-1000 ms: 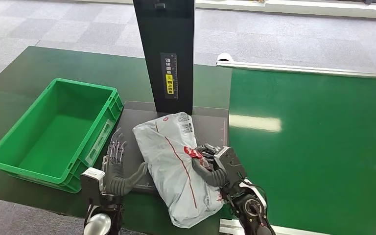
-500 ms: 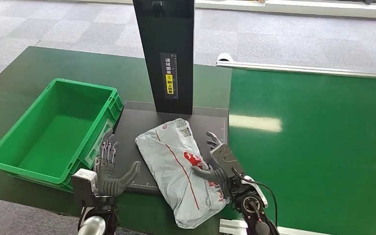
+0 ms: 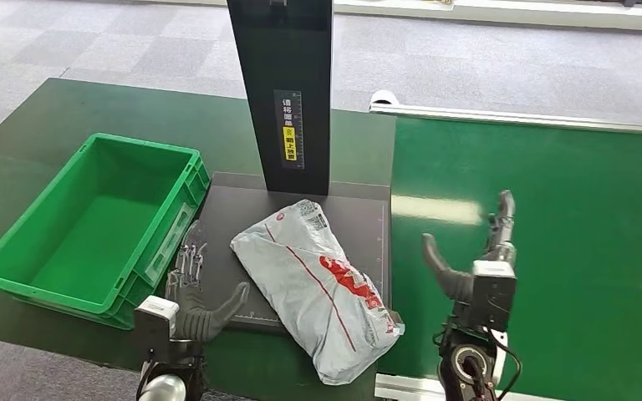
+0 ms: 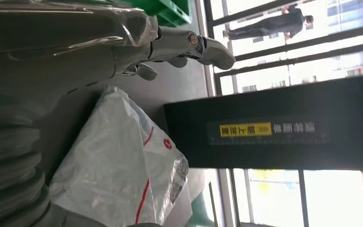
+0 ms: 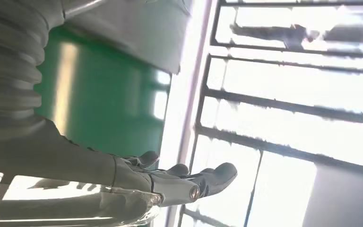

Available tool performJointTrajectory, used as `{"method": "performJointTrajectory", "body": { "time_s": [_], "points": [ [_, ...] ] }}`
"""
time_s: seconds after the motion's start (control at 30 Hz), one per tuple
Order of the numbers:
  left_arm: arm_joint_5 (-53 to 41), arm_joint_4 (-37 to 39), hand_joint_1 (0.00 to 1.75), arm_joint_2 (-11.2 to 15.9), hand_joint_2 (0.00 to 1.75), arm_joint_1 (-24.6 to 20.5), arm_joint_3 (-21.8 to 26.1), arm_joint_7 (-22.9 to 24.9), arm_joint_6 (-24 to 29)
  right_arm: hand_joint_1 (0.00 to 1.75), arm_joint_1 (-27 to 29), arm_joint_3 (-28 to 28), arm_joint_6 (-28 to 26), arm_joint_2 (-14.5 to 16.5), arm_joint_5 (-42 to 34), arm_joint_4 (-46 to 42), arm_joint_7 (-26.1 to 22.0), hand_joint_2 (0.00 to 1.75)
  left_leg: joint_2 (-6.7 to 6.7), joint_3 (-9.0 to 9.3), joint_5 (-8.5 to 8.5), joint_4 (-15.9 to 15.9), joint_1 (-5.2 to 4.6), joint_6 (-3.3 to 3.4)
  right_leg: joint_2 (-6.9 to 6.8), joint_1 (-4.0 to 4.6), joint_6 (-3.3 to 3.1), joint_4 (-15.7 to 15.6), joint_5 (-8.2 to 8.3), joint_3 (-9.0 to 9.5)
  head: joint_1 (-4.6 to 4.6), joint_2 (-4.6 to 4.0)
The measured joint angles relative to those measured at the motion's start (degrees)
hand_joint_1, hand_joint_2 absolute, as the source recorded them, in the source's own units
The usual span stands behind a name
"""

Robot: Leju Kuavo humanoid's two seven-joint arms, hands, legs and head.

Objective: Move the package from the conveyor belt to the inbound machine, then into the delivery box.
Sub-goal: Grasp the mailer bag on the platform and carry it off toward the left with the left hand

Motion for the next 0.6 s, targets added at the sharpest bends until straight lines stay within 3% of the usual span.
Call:
{"method": "performJointTrajectory", "body": {
  "time_s": [0.17, 0.43, 0.6],
  "points": [
    [-0.4, 0.3, 0.00, 0.0, 1.75, -0.6, -1.4, -0.1, 0.5, 0.00, 2.7, -2.1, -0.6, 0.6, -0.5, -6.0, -0.9, 1.75, 0.07, 0.06, -0.02, 0.0, 0.00, 0.00, 0.11, 0.00, -0.01, 0.0, 0.01, 0.01, -0.02, 0.00],
    [-0.5, 0.4, 0.00, 0.0, 1.75, -0.7, -2.1, -0.1, 0.5, 0.00, 3.4, -2.9, -0.9, 0.8, -0.7, -8.1, -1.1, 1.75, 0.07, 0.07, -0.01, 0.0, 0.01, -0.01, 0.11, 0.01, -0.02, 0.0, 0.02, 0.01, -0.02, 0.00],
    [-5.2, 1.4, 0.00, 0.3, 1.75, -1.7, -3.9, 1.2, -0.2, 0.00, 4.3, -4.2, -4.1, 1.4, -4.0, -10.8, -6.2, 1.75, 0.04, 0.06, -0.01, 0.0, -0.01, -0.01, 0.06, -0.01, -0.02, 0.0, 0.02, -0.01, -0.01, 0.00]
  ]
}}
